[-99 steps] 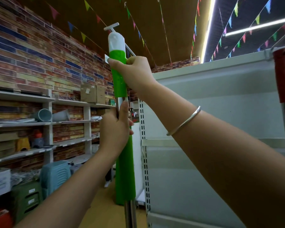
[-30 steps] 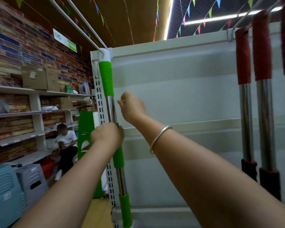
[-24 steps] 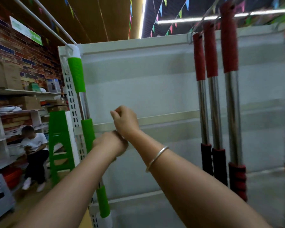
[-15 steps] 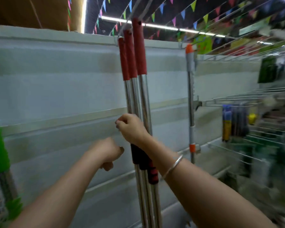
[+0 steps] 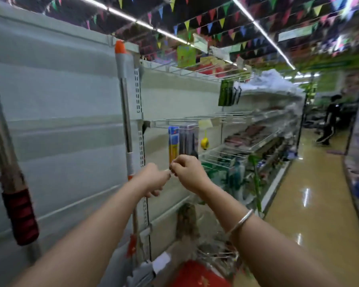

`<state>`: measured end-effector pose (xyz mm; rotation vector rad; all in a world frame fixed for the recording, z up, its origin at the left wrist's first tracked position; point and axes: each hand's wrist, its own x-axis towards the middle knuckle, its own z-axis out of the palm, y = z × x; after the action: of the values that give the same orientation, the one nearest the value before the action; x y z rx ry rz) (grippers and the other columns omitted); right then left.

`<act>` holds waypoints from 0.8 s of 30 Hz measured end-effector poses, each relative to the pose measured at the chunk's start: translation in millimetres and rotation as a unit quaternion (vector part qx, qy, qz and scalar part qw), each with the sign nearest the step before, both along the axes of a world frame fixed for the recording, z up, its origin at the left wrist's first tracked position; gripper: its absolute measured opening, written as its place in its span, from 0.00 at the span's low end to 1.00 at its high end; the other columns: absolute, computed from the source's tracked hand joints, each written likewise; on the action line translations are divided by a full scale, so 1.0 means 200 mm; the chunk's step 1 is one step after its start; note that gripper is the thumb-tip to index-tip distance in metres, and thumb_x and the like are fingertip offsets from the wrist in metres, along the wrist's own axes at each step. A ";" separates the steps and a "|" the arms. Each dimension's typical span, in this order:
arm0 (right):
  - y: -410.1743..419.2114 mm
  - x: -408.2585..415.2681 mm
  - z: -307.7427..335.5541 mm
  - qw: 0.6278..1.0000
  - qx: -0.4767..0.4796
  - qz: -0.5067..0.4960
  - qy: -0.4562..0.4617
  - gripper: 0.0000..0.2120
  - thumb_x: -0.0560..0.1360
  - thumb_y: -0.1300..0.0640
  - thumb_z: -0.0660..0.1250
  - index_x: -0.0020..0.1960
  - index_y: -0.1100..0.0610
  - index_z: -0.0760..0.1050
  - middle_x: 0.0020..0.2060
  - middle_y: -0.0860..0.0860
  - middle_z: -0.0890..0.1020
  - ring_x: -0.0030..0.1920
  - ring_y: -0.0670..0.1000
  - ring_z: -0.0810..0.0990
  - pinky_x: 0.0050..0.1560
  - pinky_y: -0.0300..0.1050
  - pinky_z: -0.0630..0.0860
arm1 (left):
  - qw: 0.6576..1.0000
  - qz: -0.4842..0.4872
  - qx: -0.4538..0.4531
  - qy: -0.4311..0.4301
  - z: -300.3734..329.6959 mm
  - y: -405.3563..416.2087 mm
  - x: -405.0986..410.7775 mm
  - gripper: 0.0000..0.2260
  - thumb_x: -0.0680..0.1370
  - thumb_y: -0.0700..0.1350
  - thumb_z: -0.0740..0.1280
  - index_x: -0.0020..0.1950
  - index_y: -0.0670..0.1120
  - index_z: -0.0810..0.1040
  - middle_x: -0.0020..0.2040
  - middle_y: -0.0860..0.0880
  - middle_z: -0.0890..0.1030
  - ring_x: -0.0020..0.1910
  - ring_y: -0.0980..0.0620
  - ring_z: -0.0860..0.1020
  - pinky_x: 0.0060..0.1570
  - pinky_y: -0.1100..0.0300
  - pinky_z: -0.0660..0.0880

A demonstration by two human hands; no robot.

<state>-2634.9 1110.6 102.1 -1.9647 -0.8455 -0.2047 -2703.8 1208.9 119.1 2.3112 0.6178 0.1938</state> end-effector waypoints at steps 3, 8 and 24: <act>-0.28 0.23 -0.10 0.999 -0.022 -0.044 0.012 0.08 0.75 0.60 0.62 0.43 0.60 0.80 0.39 0.54 0.80 0.43 0.51 0.76 0.42 0.40 0.66 | 1.000 -0.024 0.003 -0.017 -0.07 -0.24 0.23 0.12 0.78 0.50 0.60 0.48 0.41 0.74 0.41 0.44 0.78 0.31 0.47 0.76 0.29 0.61 0.69; -0.65 0.53 -0.20 0.995 -0.048 -0.086 0.031 0.10 0.76 0.60 0.61 0.36 0.54 0.73 0.34 0.50 0.77 0.39 0.50 0.75 0.42 0.42 0.69 | 0.997 -0.070 -0.003 -0.020 -0.14 -0.58 0.59 0.11 0.78 0.48 0.61 0.46 0.40 0.75 0.41 0.42 0.79 0.33 0.46 0.77 0.31 0.60 0.71; -1.35 1.72 -0.57 0.966 -0.001 -0.199 0.163 0.10 0.76 0.61 0.61 0.37 0.55 0.75 0.36 0.52 0.78 0.37 0.50 0.77 0.44 0.50 0.78 | 0.982 -0.185 -0.039 -0.008 -0.44 -1.20 2.02 0.10 0.76 0.46 0.63 0.37 0.45 0.73 0.34 0.47 0.76 0.33 0.51 0.75 0.31 0.60 0.72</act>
<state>-2291.1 839.7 -12.6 -2.0797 -0.2343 -0.1059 -2299.5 968.6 30.9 2.2976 0.1762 0.0114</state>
